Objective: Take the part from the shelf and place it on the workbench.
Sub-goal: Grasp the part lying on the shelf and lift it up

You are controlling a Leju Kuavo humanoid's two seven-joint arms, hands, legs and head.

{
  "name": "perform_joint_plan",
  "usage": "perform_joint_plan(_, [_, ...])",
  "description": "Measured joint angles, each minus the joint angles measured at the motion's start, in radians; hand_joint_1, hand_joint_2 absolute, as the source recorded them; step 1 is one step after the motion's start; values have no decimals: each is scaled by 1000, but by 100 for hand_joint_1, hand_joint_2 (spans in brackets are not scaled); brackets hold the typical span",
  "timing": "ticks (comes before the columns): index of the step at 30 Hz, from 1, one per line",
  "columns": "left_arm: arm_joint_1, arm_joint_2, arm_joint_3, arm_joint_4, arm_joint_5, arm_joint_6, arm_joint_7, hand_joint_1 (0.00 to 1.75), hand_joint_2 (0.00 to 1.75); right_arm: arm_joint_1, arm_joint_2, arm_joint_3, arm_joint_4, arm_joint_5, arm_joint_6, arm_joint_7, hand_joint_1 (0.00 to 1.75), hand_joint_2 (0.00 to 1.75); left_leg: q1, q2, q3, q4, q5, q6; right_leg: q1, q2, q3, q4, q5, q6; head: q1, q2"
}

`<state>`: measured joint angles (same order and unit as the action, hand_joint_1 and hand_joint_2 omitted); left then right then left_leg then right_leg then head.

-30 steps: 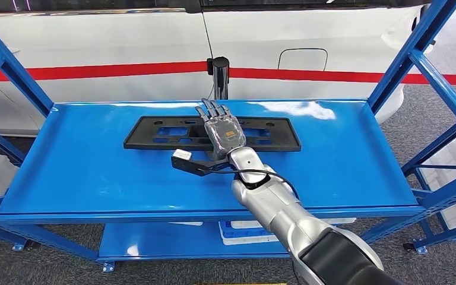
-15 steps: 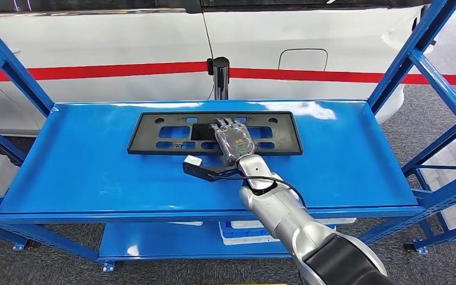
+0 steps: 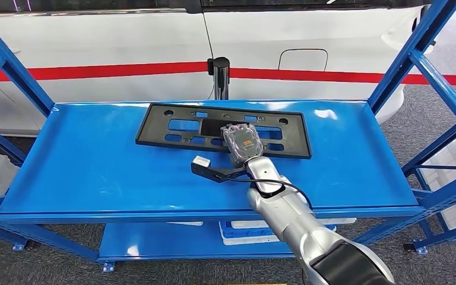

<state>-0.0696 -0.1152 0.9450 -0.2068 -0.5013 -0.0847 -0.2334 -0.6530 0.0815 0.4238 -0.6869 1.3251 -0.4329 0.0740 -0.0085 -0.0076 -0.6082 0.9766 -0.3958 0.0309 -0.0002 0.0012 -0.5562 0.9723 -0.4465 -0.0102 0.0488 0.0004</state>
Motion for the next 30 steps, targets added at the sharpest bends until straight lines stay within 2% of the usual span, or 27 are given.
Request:
perform_joint_plan(10, [0,0,0,0,0,-3,-9,0,0,4,-10,-3,-19,2,2,0,175,175,0,0,0,0,0,0,0,0,0,0,0,0,0,0])
perform_joint_plan(12, [0,0,0,0,2,-16,-55,0,0,11,-11,-6,-30,7,10,-3,175,175,0,0,0,0,0,0,0,0,0,0,0,0,0,0])
perform_joint_plan(16, [0,0,-7,-1,-20,-72,-228,0,0,47,-15,-23,-102,-10,29,-52,175,175,0,0,0,0,0,0,0,0,0,0,0,0,0,0])
perform_joint_plan(19, [0,0,-15,-1,-32,-127,-324,0,0,79,-23,-43,-213,-88,36,-112,175,175,0,0,0,0,0,0,0,0,0,0,0,0,0,0])
perform_joint_plan(23, [0,-1,-15,-1,-42,-155,-422,0,0,123,-47,-62,-443,-179,28,-180,175,175,0,0,-1,0,0,0,0,0,0,0,0,0,0,0])
perform_joint_plan(27, [0,-5,-14,-4,-36,-176,-460,0,0,141,-79,-60,-719,-233,-7,-255,175,175,0,0,-2,0,0,0,0,0,-1,0,0,0,0,0])
perform_joint_plan(30, [-1,-10,-14,-11,-35,-181,-465,0,0,142,-97,-48,-881,-250,-12,-272,175,175,0,0,-1,0,0,0,0,0,-1,0,0,0,0,0])
